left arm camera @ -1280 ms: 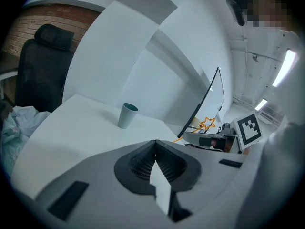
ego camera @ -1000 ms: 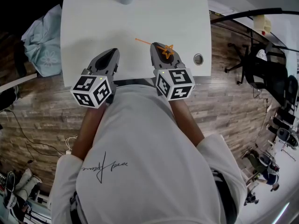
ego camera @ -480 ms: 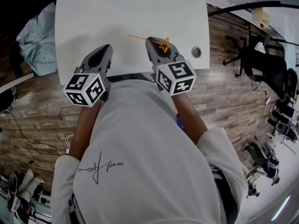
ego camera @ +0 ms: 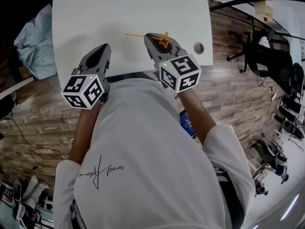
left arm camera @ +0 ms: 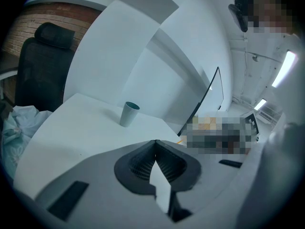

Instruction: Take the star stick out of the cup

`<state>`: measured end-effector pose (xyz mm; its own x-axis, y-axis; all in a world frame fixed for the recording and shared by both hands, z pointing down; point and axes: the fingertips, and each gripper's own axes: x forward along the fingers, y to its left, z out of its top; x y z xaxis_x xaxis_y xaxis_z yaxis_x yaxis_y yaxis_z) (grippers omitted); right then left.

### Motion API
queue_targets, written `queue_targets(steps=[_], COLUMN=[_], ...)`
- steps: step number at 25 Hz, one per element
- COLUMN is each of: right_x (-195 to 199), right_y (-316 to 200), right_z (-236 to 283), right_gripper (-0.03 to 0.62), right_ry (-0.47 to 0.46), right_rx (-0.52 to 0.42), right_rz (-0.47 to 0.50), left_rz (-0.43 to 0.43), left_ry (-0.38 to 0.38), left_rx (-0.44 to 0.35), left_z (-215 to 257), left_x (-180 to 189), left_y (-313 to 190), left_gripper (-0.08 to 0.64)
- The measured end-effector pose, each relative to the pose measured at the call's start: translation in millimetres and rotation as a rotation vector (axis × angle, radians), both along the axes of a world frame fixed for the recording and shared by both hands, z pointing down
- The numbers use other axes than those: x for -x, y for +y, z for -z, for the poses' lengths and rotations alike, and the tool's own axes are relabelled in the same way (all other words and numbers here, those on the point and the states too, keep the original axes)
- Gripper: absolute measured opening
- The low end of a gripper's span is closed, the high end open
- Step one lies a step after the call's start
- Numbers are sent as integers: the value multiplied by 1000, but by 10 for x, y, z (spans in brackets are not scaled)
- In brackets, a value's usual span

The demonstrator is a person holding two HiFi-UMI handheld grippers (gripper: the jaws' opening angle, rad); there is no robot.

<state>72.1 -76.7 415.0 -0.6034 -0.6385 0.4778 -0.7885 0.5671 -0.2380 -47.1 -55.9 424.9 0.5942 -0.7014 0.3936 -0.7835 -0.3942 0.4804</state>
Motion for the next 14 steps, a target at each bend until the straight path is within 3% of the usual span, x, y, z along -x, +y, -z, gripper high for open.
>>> queue_targets(steps=[14], right_x=[-9], right_y=[32], right_z=[-1], right_gripper=[23], right_ry=[2], right_rx=[5], right_rz=[39], left_rz=[-11], left_ry=[-1], left_rx=[4], left_z=[-15], left_x=[-63], left_y=[-1], left_gripper=[8])
